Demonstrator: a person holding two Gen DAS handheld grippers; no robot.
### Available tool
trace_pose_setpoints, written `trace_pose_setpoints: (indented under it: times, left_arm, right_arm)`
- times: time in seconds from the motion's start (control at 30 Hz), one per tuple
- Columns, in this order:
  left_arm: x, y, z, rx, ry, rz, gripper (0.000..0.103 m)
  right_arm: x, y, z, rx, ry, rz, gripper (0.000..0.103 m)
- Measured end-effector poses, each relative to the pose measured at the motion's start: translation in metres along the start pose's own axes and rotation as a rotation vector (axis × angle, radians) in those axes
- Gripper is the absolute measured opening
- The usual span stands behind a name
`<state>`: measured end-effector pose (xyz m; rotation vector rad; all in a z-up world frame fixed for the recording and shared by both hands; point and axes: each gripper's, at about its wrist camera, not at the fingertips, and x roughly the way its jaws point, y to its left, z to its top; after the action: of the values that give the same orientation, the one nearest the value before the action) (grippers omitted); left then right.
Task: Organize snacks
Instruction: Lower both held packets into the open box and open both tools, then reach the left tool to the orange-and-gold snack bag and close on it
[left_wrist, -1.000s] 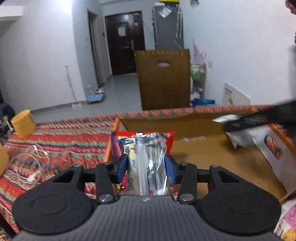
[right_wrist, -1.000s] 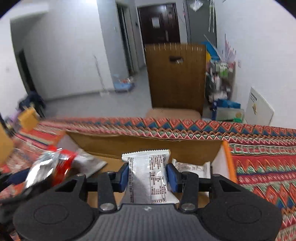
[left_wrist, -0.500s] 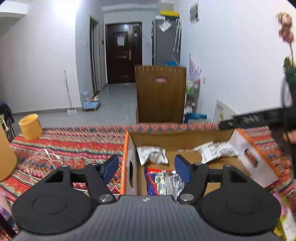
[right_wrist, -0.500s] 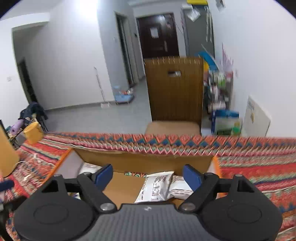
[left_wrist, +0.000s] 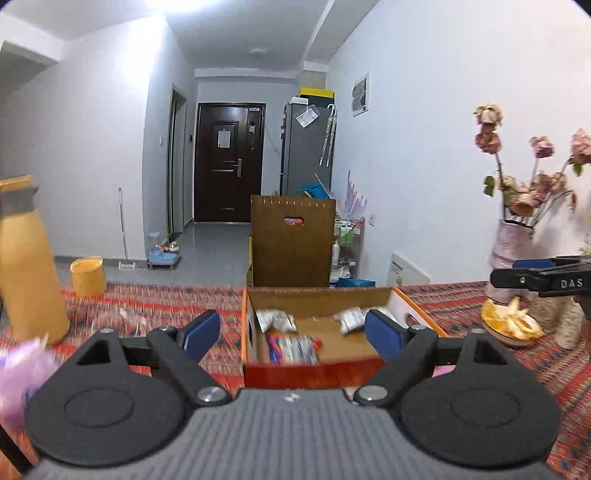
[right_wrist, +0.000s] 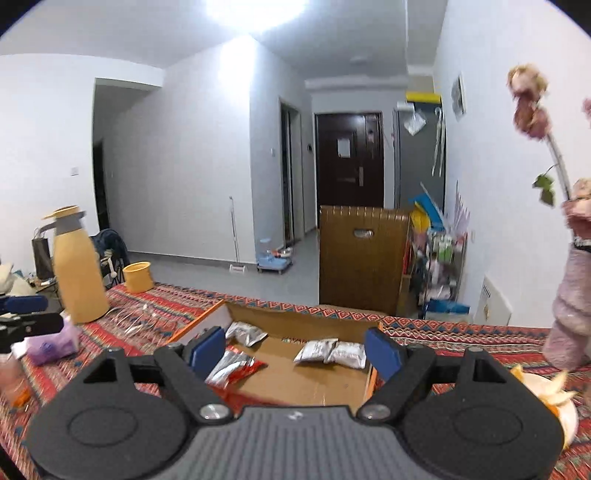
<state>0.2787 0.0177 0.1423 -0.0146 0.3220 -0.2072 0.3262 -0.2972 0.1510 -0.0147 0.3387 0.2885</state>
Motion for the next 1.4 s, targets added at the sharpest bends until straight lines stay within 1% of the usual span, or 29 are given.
trace_pose_setpoints:
  times: [0.07,0.13,0.2,0.23,0.27,0.33,0.43,0.47,0.53,0.63,0.7,0.77,0.9,1.07,1.27,1.33,1.4]
  left_arm:
    - [-0.023,-0.005,-0.016,-0.014,0.003,0.004,0.092]
    - [-0.045,-0.010,-0.033,-0.024,0.012,0.015,0.094]
    - [-0.063,-0.015,-0.050,-0.037,0.031,0.017,0.095]
    - [-0.072,-0.018,-0.060,-0.038,0.038,0.017,0.097]
    - [-0.081,-0.021,-0.068,-0.039,0.039,0.017,0.099]
    - [-0.096,-0.031,-0.089,-0.022,0.044,0.012,0.100]
    - [-0.115,-0.040,-0.115,0.005,0.067,0.017,0.100]
    - [-0.121,-0.042,-0.122,0.002,0.075,0.020,0.100]
    - [-0.129,-0.046,-0.134,-0.003,0.093,0.011,0.101]
    - [-0.134,-0.050,-0.147,0.011,0.124,0.023,0.102]
    - [-0.135,-0.052,-0.151,0.019,0.142,0.028,0.102]
    - [-0.136,-0.052,-0.151,0.018,0.145,0.034,0.102]
    - [-0.132,-0.054,-0.150,0.015,0.153,0.034,0.102]
    - [-0.117,-0.057,-0.148,0.023,0.175,0.030,0.102]
    - [-0.082,-0.056,-0.141,0.020,0.216,0.034,0.102]
    - [-0.063,-0.053,-0.131,0.008,0.225,0.039,0.102]
    - [-0.039,-0.049,-0.116,-0.008,0.252,0.065,0.103]
  right_arm:
    - [-0.028,0.011,-0.016,-0.026,-0.023,-0.006,0.083]
    - [-0.057,0.023,-0.036,-0.042,-0.032,-0.006,0.084]
    - [-0.078,0.032,-0.056,-0.051,-0.033,-0.014,0.090]
    - [-0.088,0.037,-0.067,-0.053,-0.032,-0.025,0.093]
    - [-0.098,0.040,-0.078,-0.050,-0.032,-0.036,0.094]
    - [-0.112,0.047,-0.100,-0.042,-0.024,-0.036,0.094]
    - [-0.132,0.060,-0.137,-0.014,-0.020,-0.054,0.098]
    - [-0.137,0.064,-0.147,-0.002,-0.018,-0.070,0.101]
    - [-0.147,0.070,-0.170,0.027,-0.011,-0.096,0.103]
    - [-0.152,0.072,-0.192,0.068,0.029,-0.087,0.103]
    - [-0.154,0.076,-0.202,0.045,0.053,-0.106,0.103]
    - [-0.157,0.078,-0.206,0.046,0.057,-0.120,0.103]
    - [-0.162,0.077,-0.215,0.079,0.060,-0.104,0.103]
    - [-0.155,0.074,-0.218,0.088,0.082,-0.104,0.103]
    - [-0.134,0.061,-0.216,0.116,0.110,-0.108,0.103]
    - [-0.125,0.056,-0.212,0.119,0.119,-0.109,0.103]
    - [-0.115,0.052,-0.205,0.112,0.128,-0.111,0.103]
